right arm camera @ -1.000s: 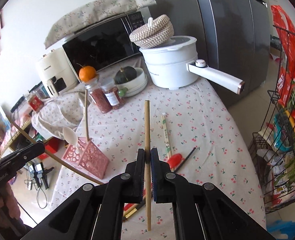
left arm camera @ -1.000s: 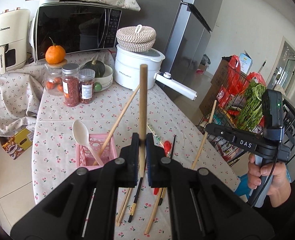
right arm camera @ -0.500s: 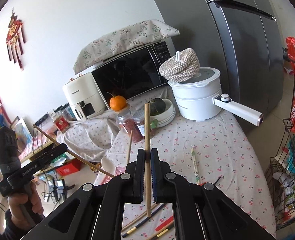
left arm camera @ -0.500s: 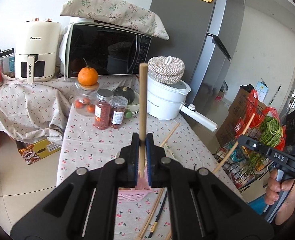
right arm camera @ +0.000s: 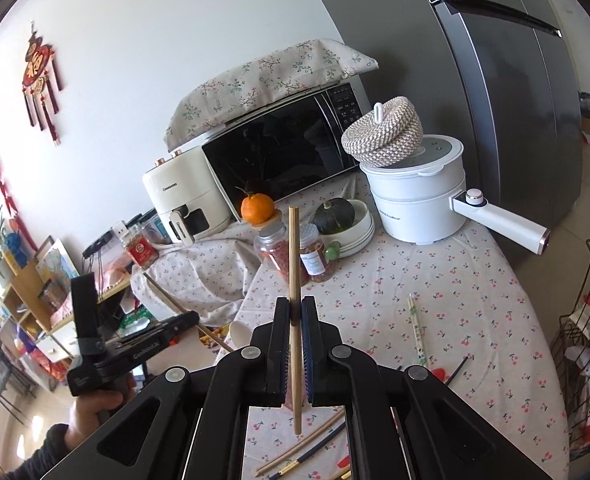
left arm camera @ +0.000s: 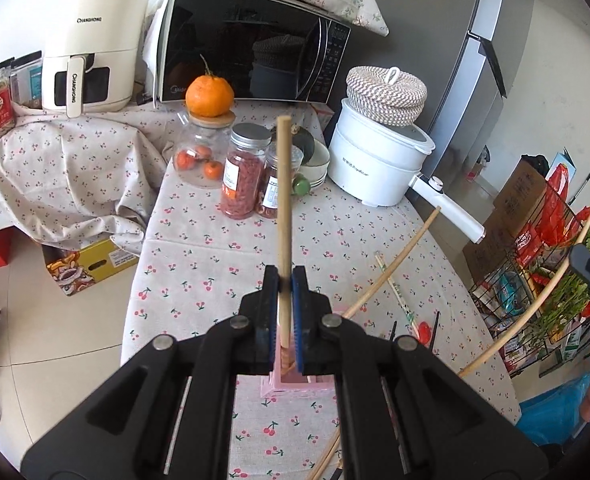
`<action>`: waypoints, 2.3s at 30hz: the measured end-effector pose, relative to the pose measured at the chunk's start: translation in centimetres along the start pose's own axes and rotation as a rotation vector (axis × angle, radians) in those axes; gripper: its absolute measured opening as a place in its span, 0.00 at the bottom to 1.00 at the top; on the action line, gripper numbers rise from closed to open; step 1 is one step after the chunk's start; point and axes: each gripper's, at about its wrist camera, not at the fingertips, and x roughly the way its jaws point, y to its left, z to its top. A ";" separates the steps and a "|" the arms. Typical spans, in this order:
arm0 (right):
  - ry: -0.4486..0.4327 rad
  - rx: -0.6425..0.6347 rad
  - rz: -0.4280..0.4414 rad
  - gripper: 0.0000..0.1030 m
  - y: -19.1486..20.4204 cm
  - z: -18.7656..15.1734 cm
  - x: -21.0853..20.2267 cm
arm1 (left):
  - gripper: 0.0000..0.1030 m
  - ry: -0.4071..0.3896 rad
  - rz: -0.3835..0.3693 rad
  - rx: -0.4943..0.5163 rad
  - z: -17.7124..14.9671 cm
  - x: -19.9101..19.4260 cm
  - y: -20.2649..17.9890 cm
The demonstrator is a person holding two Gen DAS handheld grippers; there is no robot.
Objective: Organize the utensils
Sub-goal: 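Place the chopstick into the holder with the left tool while the right grasps another chopstick, then lower the held chopstick into the pink holder and open the right tool, then reach the left tool down to a black chopstick and close on it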
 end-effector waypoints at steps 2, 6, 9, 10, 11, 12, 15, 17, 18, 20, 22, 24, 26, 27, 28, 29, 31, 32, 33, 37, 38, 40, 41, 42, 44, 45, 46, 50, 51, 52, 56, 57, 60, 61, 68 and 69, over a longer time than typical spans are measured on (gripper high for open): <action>-0.009 0.006 0.011 0.06 0.3 0.2 0.0 | 0.07 0.015 -0.014 -0.006 -0.1 0.8 0.1; -0.024 0.021 0.032 0.06 0.9 0.6 0.4 | 0.27 0.029 -0.021 -0.011 -0.2 1.6 -0.1; -0.041 0.029 0.039 0.06 1.4 0.9 0.9 | 0.48 0.015 -0.020 -0.013 -0.2 0.9 -0.3; -0.047 0.031 0.041 0.06 1.6 1.0 1.1 | 0.50 0.009 -0.021 -0.013 -0.1 0.6 -0.2; -0.052 0.036 0.043 0.06 1.6 1.2 1.3 | 0.53 0.006 -0.022 -0.015 0.0 0.4 -0.2; -0.058 0.040 0.045 0.06 1.7 1.3 1.5 | 0.57 0.004 -0.023 -0.018 0.0 0.1 0.0; -0.072 0.060 0.053 0.06 1.9 1.5 2.4 | 0.65 0.008 -0.013 -0.027 -0.3 -0.8 0.5; -0.077 0.075 0.057 0.06 1.9 1.6 3.1 | 0.66 0.016 -0.005 -0.029 -0.5 -1.2 1.0; -0.081 0.080 0.056 0.06 2.0 1.7 3.4 | 0.68 0.022 -0.001 -0.032 -0.7 -1.4 1.2; -0.087 0.083 0.048 0.06 2.1 1.7 4.2 | 0.72 0.036 0.005 -0.038 -1.0 -1.5 1.8; -0.085 0.077 0.033 0.06 2.3 1.6 5.1 | 0.74 0.049 0.008 -0.046 -1.4 -1.5 2.3; -0.088 0.074 0.013 0.06 2.5 1.5 5.9 | 0.74 0.064 0.011 -0.049 -1.8 -1.6 2.8; -0.092 0.077 0.001 0.06 2.6 1.4 6.7 | 0.74 0.074 0.013 -0.049 -2.0 -1.6 3.2; -0.094 0.078 -0.004 0.06 2.7 1.3 7.1 | 0.74 0.076 0.014 -0.047 -2.1 -1.7 3.3; -0.098 0.080 -0.011 0.06 2.7 1.3 7.5 | 0.74 0.078 0.015 -0.047 -2.2 -1.7 3.5; -0.104 0.082 -0.017 0.06 2.7 1.2 7.8 | 0.74 0.080 0.015 -0.046 -2.2 -1.8 3.6; -0.108 0.081 -0.029 0.06 2.7 1.1 8.7 | 0.74 0.085 0.015 -0.048 -2.2 -1.8 3.8; -0.103 0.083 -0.034 0.06 2.7 1.0 9.2 | 0.74 0.088 0.014 -0.049 -2.3 -1.8 3.9; -0.094 0.088 -0.038 0.06 2.7 0.8 9.8 | 0.75 0.091 0.013 -0.051 -2.3 -1.8 3.9; -0.037 0.120 -0.032 0.06 2.6 0.0 12.0 | 0.75 0.101 0.005 -0.052 -2.4 -1.7 3.8; -0.022 0.125 -0.032 0.06 2.5 -0.2 12.4 | 0.75 0.106 0.002 -0.052 -2.5 -1.7 3.7; 0.006 0.136 -0.034 0.09 2.4 -0.5 13.1 | 0.77 0.118 -0.006 -0.048 -2.7 -1.6 3.4; 0.019 0.145 -0.036 0.10 2.2 -0.5 13.3 | 0.79 0.125 -0.009 -0.045 -2.8 -1.5 3.2; 0.028 0.155 -0.035 0.16 2.0 -0.6 13.4 | 0.80 0.134 -0.012 -0.041 -2.9 -1.4 3.0; 0.024 0.168 -0.037 0.30 1.6 -0.5 13.0 | 0.80 0.153 -0.016 -0.030 -3.2 -1.1 2.7; 0.014 0.173 -0.037 0.42 1.3 -0.4 12.6 | 0.80 0.163 -0.018 -0.025 -3.4 -1.0 2.5; -0.003 0.179 -0.033 0.51 1.1 -0.3 12.0 | 0.80 0.171 -0.020 -0.022 -3.5 -0.9 2.3; -0.051 0.186 -0.019 0.57 0.2 0.5 9.3 | 0.80 0.200 -0.036 -0.001 -4.2 -0.6 1.3; -0.059 0.183 -0.021 0.60 -0.1 0.7 8.6 | 0.80 0.207 -0.039 0.008 -4.3 -0.5 0.9; -0.065 0.179 -0.026 0.64 -0.4 0.8 7.9 | 0.80 0.213 -0.042 0.019 -4.5 -0.5 0.5; -0.028 0.178 -0.052 0.74 -2.2 0.5 6.2 | 0.80 0.247 -0.060 0.066 -5.4 0.1 -1.4; -0.007 0.183 -0.064 0.74 -2.8 0.2 6.0 | 0.80 0.258 -0.065 0.080 -5.7 0.4 -1.9; 0.064 0.199 -0.121 0.75 -4.6 -0.7 5.8 | 0.80 0.293 -0.075 0.128 -6.5 1.1 -3.6; 0.089 0.205 -0.145 0.75 -5.2 -1.1 5.7 | 0.80 0.306 -0.076 0.143 -6.8 1.4 -4.1; 0.249 0.303 -0.260 0.82 -9.8 -3.6 5.3 | 0.80 0.415 -0.095 0.233 -8.8 3.7 -8.1; 0.272 0.313 -0.282 0.82 -10.4 -3.9 5.3 | 0.80 0.435 -0.099 0.245 -9.0 4.1 -8.8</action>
